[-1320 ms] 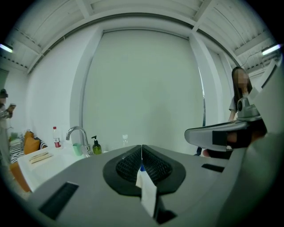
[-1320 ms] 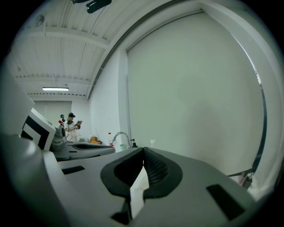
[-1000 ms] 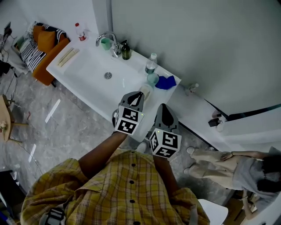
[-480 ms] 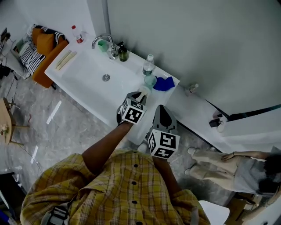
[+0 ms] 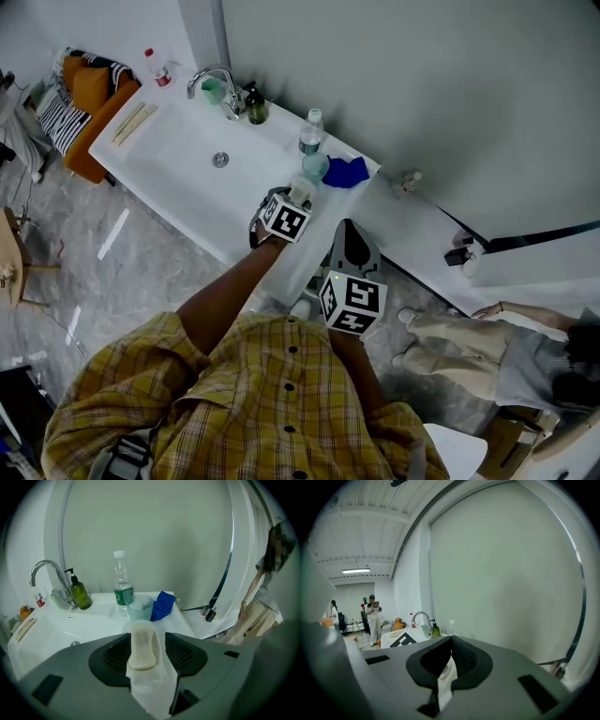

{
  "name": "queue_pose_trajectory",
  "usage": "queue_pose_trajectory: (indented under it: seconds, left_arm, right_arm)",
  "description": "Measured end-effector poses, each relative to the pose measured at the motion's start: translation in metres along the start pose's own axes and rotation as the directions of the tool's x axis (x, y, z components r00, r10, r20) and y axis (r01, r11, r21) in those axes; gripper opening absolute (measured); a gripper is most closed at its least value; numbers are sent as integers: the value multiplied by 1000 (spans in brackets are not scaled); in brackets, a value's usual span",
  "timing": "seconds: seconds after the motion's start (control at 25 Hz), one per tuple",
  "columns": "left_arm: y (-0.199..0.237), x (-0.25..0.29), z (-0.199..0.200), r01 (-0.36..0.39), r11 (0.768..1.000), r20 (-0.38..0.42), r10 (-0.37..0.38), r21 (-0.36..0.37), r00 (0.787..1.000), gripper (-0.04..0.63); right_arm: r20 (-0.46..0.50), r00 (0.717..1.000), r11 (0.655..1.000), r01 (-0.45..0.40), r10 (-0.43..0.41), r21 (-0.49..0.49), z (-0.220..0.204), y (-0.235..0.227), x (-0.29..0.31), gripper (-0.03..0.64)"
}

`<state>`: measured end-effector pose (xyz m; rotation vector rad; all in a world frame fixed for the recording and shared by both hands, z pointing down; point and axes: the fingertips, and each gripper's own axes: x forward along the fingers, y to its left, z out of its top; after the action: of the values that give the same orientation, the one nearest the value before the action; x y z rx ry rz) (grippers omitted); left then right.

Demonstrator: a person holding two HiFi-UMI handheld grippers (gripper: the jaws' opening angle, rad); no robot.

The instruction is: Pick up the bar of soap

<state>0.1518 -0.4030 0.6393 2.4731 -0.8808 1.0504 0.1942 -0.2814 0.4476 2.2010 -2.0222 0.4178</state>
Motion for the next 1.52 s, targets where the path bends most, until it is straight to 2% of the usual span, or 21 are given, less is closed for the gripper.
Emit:
queue_pose_trajectory:
  seconds: [0.12, 0.28, 0.68, 1.16, 1.52]
  left_arm:
    - [3, 14, -7, 1, 1000, -38, -2, -20, 999, 215]
    - [11, 29, -14, -7, 1000, -85, 6, -11, 996, 218]
    - [13, 48, -23, 10, 1000, -136, -13, -23, 991, 218]
    - [17, 51, -19, -5, 998, -129, -2, -57, 992, 216]
    - [17, 55, -21, -63, 997, -109, 58, -39, 992, 212]
  right_arm:
    - [-11, 1000, 1000, -2, 2, 1, -4, -4, 2, 18]
    - [-26, 1000, 1000, -11, 11, 7, -8, -6, 9, 18]
    - [-55, 998, 1000, -18, 18, 3, -15, -8, 11, 18]
    - [-60, 998, 1000, 0, 1, 26, -18, -22, 10, 18]
    - [-75, 997, 999, -6, 9, 40, -26, -27, 8, 18]
